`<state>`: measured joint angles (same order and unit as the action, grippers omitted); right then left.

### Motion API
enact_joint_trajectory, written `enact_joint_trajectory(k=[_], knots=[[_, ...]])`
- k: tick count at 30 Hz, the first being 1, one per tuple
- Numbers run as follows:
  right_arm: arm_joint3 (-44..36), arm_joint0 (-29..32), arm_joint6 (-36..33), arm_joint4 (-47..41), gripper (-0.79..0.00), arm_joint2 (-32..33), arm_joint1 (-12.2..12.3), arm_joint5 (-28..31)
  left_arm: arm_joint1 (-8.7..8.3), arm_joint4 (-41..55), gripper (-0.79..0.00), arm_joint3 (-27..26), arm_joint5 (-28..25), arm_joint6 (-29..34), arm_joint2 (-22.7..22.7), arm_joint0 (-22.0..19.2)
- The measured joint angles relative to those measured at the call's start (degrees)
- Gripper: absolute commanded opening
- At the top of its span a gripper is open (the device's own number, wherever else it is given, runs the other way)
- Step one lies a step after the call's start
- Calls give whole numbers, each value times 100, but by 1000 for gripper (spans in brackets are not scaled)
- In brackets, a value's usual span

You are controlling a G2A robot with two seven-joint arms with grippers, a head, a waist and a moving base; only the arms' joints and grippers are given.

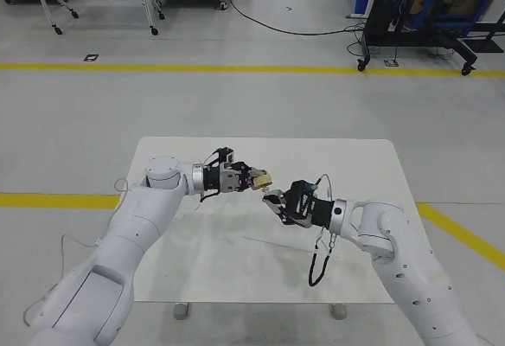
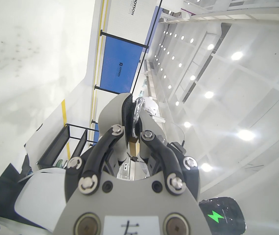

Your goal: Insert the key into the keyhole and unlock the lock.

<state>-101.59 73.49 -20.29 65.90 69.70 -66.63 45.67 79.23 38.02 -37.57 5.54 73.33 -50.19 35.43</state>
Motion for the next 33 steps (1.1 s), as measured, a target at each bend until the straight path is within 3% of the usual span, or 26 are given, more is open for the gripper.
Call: enact_joint_trajectory(k=[9,15,16,18,19,21,26,28,30,33], knots=[[501,-455,-371,-641,-785,-218,-46,-401,-76,-269,-785,-361,-409,-252,-125,179],[396,-415,-264,-744,-785,-149,2,-38,-119,-131,-785,-538,-408,-272,-288,315],[326,-372,-188,-715,-742,-108,17,54,-122,-107,-785,-557,-372,-269,-305,327],[139,-246,18,-574,-545,24,57,258,-132,-108,-785,-595,-343,-288,-335,342],[44,-182,104,-468,-483,93,76,312,-136,-118,-785,-612,-350,-307,-347,348],[-203,-7,332,-152,-443,276,119,369,-146,-136,-785,-661,-419,-337,-379,367],[-534,412,936,718,-536,778,211,193,-179,-173,-785,-801,-742,-340,-483,446],[-632,579,1044,1172,-551,910,233,-113,-193,-188,-785,-847,-773,-307,-511,481],[-614,691,1229,1370,-616,921,235,-361,-201,-230,-785,-867,-692,-291,-510,493],[-632,673,1226,1694,-588,773,227,-612,-204,-290,-785,-893,-646,-323,-503,494]])
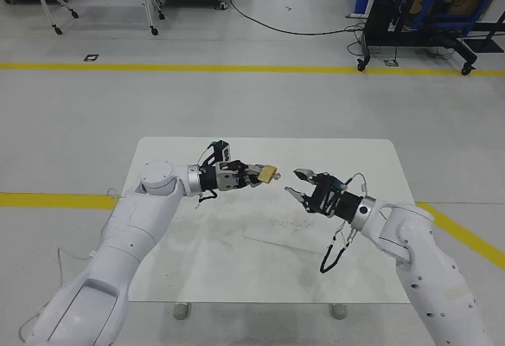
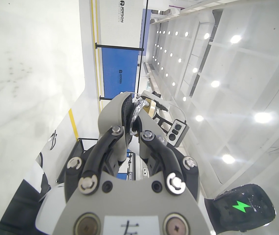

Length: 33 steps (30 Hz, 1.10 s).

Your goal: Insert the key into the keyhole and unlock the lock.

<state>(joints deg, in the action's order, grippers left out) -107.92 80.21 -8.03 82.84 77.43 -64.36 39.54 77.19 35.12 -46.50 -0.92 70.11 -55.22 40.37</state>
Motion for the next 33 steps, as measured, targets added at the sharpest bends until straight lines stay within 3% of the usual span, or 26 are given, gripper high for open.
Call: enact_joint_trajectory(k=[4,11,14,17,25,27,33], knots=[[-40,-85,17,380,-640,-296,-13,-81,-9,-54,-785,-27,-31,3,-14,9],[-20,-143,-54,524,-576,-411,-17,-280,-25,-148,-785,-75,-50,39,-28,27],[-130,-92,-35,726,-594,-352,7,-307,-29,-188,-785,-92,-58,25,-31,32],[-296,-63,258,1379,-539,-329,62,-212,-34,-264,-785,-99,-65,1,-24,30],[-506,156,1109,3885,-523,-464,229,-513,-34,-652,-785,-120,-38,20,120,-5],[-564,193,1178,4227,-554,-486,253,-544,-31,-698,-785,-112,-27,48,146,-17],[-642,206,1350,4784,-486,-605,307,-372,-14,-770,-785,-78,-2,150,220,-50]])
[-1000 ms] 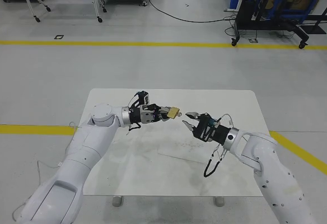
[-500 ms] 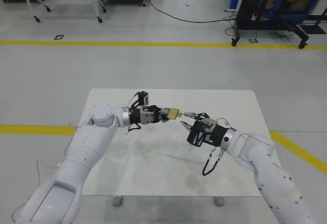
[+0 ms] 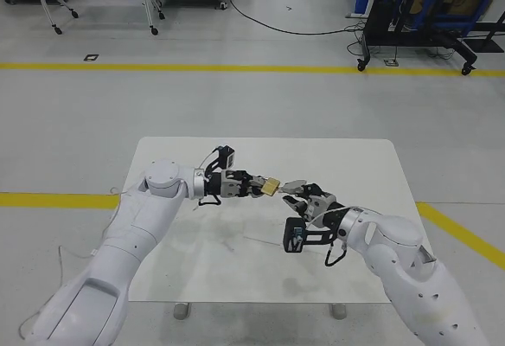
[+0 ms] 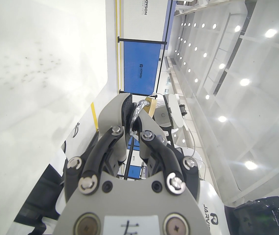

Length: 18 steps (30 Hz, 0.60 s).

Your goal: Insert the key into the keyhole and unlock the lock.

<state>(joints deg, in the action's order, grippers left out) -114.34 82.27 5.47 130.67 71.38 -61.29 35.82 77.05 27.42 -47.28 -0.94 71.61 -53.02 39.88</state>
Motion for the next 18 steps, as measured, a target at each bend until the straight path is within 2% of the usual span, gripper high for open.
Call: enact_joint_trajectory(k=[4,7,8,15,17,18], knots=[[69,-52,-44,46,-496,-94,-4,9,11,-43,-785,24,6,26,42,-14],[123,-113,-96,47,-566,-179,-14,11,18,-55,-785,40,11,46,60,-26],[138,-131,-110,46,-613,-199,-16,8,19,-54,-785,46,9,52,61,-29],[307,-254,-185,53,-683,-303,-26,25,23,-42,-785,64,-26,96,59,-35],[334,-276,-211,49,-723,-317,-28,23,24,-46,-785,66,-24,104,64,-35],[348,-288,-226,44,-773,-321,-29,22,25,-49,-785,66,-21,105,66,-35]])
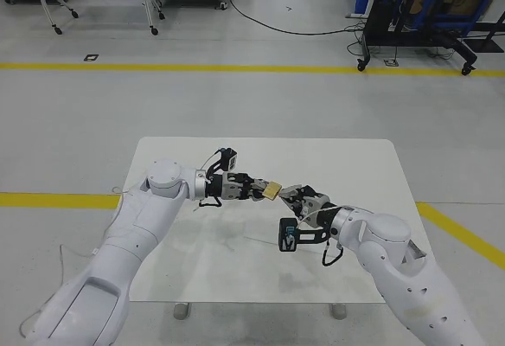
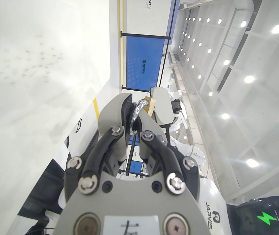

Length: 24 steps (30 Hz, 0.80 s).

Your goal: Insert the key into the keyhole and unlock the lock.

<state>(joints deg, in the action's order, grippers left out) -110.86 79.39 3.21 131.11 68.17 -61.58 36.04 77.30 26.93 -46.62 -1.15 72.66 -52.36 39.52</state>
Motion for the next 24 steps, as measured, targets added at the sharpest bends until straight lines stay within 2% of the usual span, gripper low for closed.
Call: enact_joint_trajectory(k=[8,20,24], knots=[[89,-40,-21,-165,-785,-20,-9,-23,3,-12,-785,6,-12,4,3,-5],[375,-101,-75,-1146,-785,47,-57,70,6,-36,-785,-5,-82,-17,-1,3],[402,-69,20,-1386,-757,77,-60,18,2,10,-785,-76,-312,-70,-51,44]])
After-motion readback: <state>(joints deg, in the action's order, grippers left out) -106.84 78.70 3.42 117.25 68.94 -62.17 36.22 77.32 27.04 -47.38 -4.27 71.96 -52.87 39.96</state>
